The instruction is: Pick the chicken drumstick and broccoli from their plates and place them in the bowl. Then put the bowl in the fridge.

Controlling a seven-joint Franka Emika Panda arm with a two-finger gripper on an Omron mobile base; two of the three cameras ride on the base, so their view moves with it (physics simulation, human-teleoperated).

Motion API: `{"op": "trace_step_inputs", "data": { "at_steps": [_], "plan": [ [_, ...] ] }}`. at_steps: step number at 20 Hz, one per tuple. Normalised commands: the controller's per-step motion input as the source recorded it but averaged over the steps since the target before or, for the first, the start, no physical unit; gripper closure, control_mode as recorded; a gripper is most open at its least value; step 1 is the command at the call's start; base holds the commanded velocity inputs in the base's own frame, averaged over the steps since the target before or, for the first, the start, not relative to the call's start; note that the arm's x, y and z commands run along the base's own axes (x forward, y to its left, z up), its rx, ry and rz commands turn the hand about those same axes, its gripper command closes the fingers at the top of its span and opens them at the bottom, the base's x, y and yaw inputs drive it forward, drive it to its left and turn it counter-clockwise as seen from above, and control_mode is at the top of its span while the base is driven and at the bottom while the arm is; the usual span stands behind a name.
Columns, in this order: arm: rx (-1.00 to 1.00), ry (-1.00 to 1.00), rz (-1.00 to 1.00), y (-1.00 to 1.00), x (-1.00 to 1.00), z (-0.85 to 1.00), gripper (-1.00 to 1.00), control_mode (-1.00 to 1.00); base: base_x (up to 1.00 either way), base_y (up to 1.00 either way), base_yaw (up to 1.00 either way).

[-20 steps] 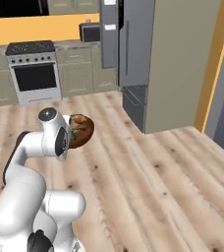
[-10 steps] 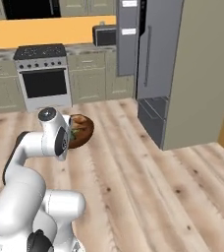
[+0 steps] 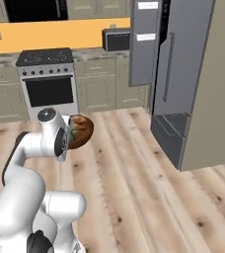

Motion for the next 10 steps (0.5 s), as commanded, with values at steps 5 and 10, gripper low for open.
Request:
{"op": "trace_step_inputs", "data": {
  "at_steps": [5, 10],
  "plan": [
    [0.00, 0.00, 0.00, 0.00, 0.00, 0.00, 1.00, 1.00, 0.94, 0.07, 0.00],
    [0.00, 0.00, 0.00, 0.00, 0.00, 0.00, 1.00, 1.00, 0.94, 0.13, 0.00]
  ]
}}
